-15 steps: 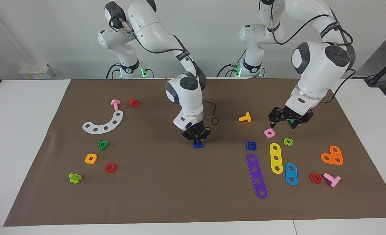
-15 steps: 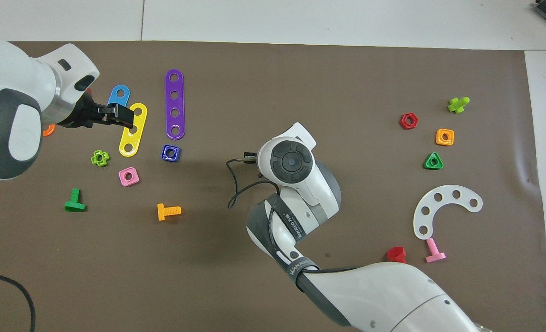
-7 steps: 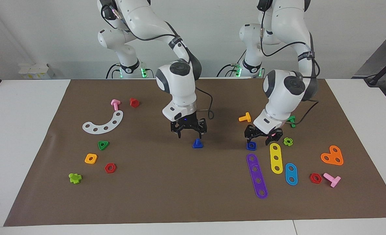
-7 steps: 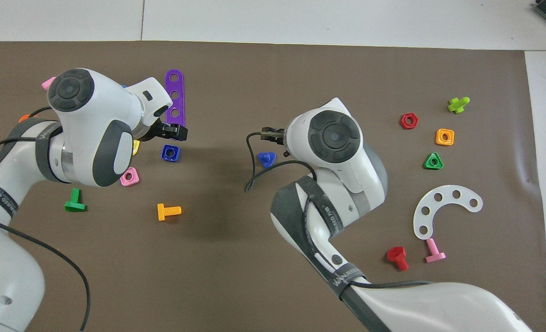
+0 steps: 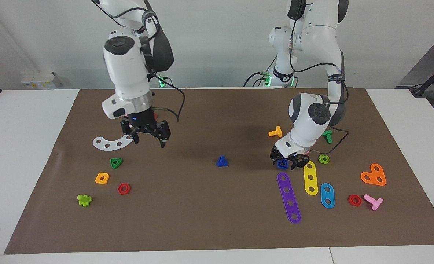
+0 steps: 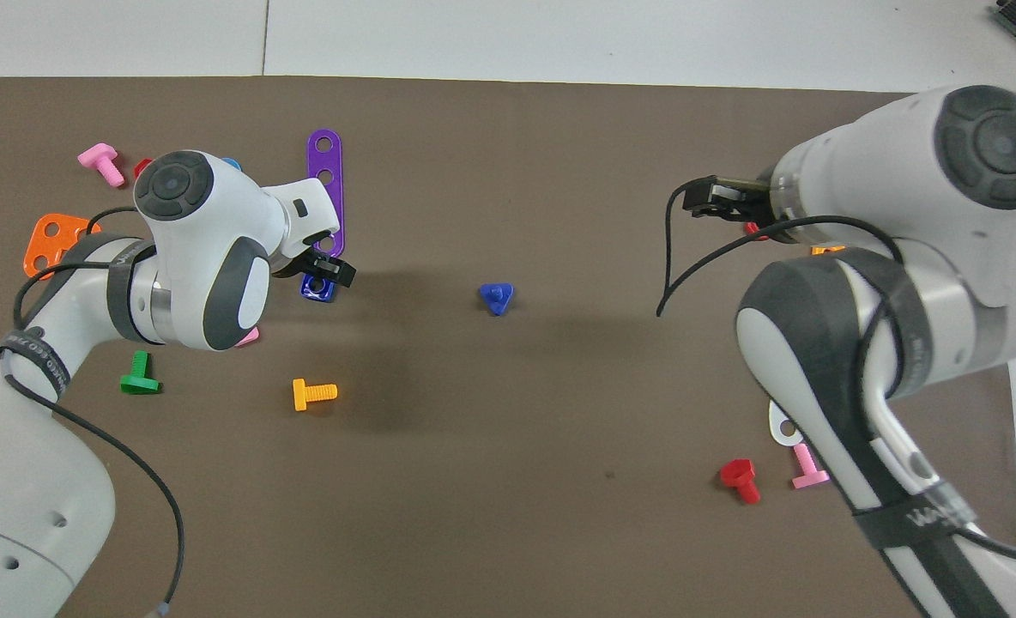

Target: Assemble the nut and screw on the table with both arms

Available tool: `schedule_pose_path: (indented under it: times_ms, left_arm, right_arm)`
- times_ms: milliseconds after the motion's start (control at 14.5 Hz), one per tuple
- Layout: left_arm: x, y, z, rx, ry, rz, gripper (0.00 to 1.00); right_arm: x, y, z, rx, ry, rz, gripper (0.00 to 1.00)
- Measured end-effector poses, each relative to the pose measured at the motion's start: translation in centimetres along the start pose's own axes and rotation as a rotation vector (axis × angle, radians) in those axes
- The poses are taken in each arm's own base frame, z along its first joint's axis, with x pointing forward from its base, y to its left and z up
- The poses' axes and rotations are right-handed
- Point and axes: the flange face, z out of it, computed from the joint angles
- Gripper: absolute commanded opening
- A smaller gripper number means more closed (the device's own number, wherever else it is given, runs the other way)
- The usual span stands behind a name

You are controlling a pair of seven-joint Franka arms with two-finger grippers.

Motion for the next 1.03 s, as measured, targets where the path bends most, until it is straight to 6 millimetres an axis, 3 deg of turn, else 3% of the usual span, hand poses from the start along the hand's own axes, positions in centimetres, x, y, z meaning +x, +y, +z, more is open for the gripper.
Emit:
schedule_pose_path:
  times_ms: [275, 550, 757, 1032]
  left_arm:
    - [-0.9, 0.1, 1.3, -0.005, -0.03, 0.017, 0.73]
    - [-1.5, -0.1, 2.1, -0.007, -0.048, 0.013, 0.69]
    - [-1.6, -0.1, 2.1, -0.008, -0.05, 0.013, 0.6]
    - [-1.6, -0.1, 1.8, -0.006, -0.046, 0.012, 0.29]
  right_arm:
    - [-0.2, 7.9, -5.7, -0.024, -0.042, -0.026, 1.0]
    - [-1.6, 12.2, -11.8, -0.039, -0.104, -0.076, 1.0]
    - [-2.2, 13.4, -12.6, -0.047, -0.15, -0.077, 1.0]
    - [-2.2, 13.1, -12.2, -0.05, -0.164, -0.081, 1.0]
